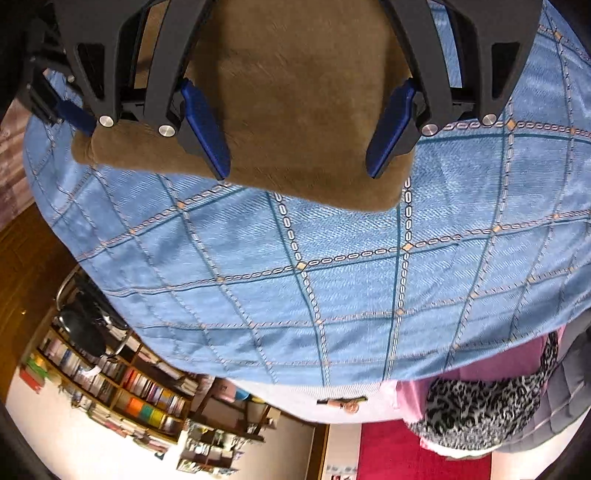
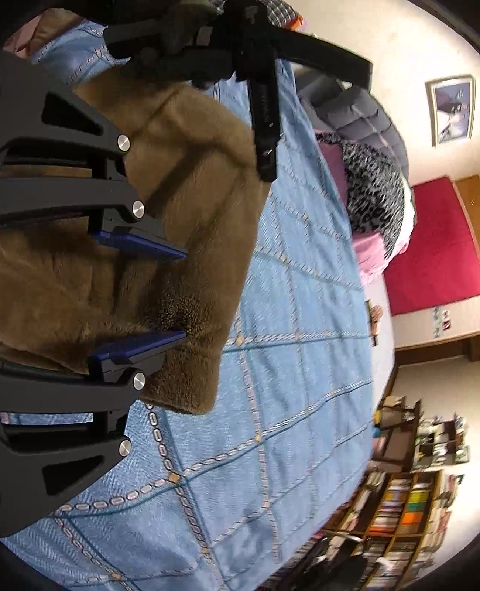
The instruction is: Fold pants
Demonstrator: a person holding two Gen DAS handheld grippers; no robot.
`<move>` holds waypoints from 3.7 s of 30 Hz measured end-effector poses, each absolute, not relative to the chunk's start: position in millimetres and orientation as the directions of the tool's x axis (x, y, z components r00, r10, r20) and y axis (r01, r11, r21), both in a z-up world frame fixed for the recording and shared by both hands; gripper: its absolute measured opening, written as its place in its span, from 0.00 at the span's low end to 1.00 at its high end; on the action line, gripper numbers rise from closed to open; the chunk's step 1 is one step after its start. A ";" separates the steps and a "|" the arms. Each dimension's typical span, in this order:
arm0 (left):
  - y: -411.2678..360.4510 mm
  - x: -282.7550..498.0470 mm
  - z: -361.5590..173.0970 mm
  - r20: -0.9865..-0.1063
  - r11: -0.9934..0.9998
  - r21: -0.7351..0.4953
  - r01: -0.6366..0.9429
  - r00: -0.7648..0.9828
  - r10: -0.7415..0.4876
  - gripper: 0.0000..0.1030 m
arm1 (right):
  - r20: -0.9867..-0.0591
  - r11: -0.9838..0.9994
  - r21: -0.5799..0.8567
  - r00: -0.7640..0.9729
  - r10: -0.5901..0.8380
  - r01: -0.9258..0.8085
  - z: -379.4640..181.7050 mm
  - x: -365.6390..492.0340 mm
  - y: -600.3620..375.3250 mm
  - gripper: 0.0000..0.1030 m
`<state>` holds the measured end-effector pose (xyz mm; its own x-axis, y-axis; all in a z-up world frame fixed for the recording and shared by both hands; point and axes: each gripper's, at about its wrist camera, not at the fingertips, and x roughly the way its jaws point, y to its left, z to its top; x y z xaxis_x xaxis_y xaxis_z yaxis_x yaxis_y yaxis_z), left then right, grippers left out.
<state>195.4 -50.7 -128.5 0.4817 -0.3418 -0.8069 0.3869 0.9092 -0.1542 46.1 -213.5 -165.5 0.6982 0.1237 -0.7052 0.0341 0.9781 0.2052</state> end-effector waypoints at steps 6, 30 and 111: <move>-53.0 212.7 -159.1 -0.830 0.918 -0.176 0.354 0.448 -0.332 0.73 | -0.693 0.983 0.183 0.713 0.110 0.026 -196.2 45.8 -214.0 0.40; -2.6 148.4 -120.7 -0.783 0.908 -0.177 0.381 0.504 -0.364 0.81 | -0.681 0.957 0.278 0.720 0.136 0.083 -162.6 7.4 -222.7 0.70; -70.1 259.7 -150.7 -0.705 0.898 -0.105 0.428 0.604 -0.370 0.80 | -0.664 0.986 0.128 0.748 0.004 0.108 -149.3 170.2 -313.2 0.69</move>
